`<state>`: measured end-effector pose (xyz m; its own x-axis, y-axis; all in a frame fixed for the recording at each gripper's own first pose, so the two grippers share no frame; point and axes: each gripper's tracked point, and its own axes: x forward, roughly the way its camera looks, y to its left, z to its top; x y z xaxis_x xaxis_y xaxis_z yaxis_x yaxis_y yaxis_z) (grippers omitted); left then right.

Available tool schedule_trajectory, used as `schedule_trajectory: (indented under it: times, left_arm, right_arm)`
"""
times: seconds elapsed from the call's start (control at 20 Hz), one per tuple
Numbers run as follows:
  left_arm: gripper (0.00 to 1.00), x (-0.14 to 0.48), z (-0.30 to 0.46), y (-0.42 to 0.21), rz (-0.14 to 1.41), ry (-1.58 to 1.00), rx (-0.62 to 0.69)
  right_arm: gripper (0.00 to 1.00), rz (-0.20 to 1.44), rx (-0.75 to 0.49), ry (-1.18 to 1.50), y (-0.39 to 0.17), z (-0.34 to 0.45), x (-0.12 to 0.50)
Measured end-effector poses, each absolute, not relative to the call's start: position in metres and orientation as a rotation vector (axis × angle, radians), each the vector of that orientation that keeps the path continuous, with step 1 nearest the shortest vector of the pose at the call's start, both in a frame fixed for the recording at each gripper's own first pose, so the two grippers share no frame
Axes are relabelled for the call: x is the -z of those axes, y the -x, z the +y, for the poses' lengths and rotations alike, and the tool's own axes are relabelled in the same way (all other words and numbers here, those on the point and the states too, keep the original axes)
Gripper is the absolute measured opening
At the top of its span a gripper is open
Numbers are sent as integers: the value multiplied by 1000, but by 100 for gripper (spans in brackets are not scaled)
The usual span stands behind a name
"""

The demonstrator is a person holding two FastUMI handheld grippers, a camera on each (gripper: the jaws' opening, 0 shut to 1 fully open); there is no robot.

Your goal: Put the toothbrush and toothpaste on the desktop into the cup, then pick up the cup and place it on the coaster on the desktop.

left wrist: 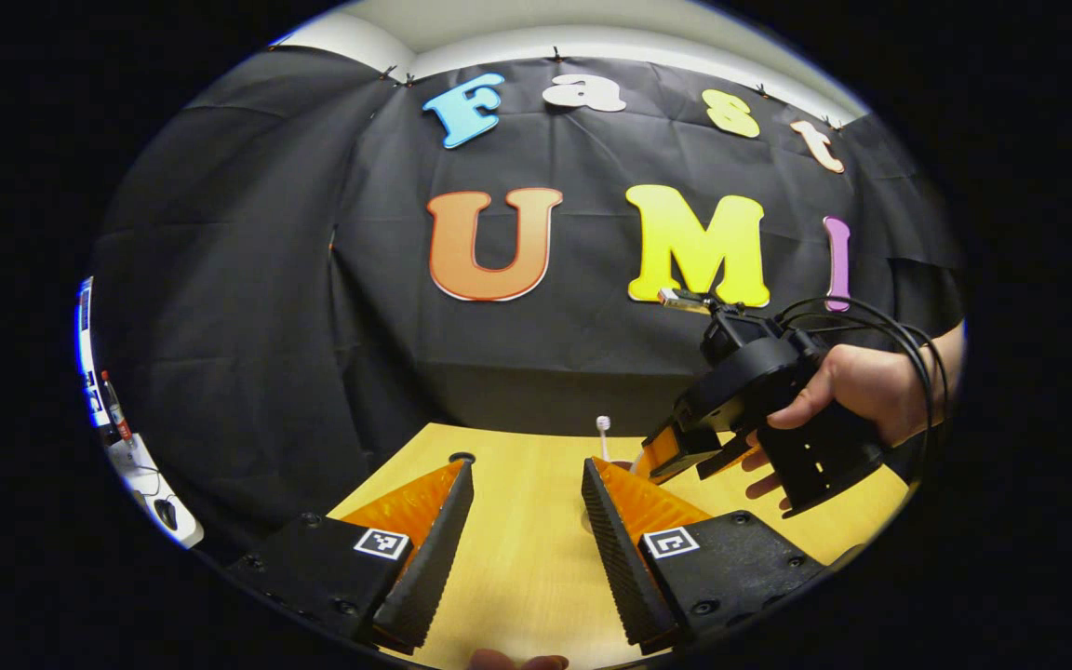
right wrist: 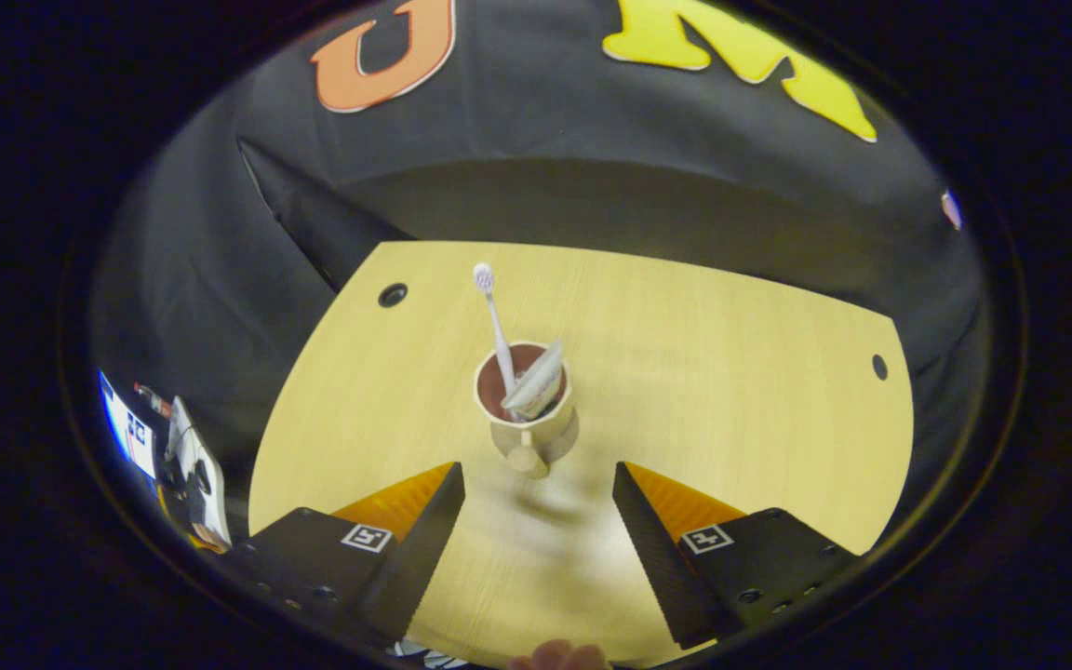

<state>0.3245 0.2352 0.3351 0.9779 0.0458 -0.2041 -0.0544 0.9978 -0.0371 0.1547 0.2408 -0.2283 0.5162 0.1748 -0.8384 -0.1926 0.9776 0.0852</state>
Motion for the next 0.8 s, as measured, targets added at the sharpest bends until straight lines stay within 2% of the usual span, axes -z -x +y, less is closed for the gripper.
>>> schedule_trajectory:
  times: [0.15,0.45,0.65,0.8]
  left_arm:
    - [76,-348,202,-336,201,59,6]
    - [76,-399,143,-356,156,82,77]
    - [76,-442,117,-356,110,87,107]
    - [76,-471,114,-350,94,110,82]
  right_arm:
    - [95,878,-165,-21,-140,201,180]
    - [95,515,-22,-26,-110,94,65]
    - [95,259,10,24,-78,63,-7]
    - [94,135,10,20,-54,54,-33]
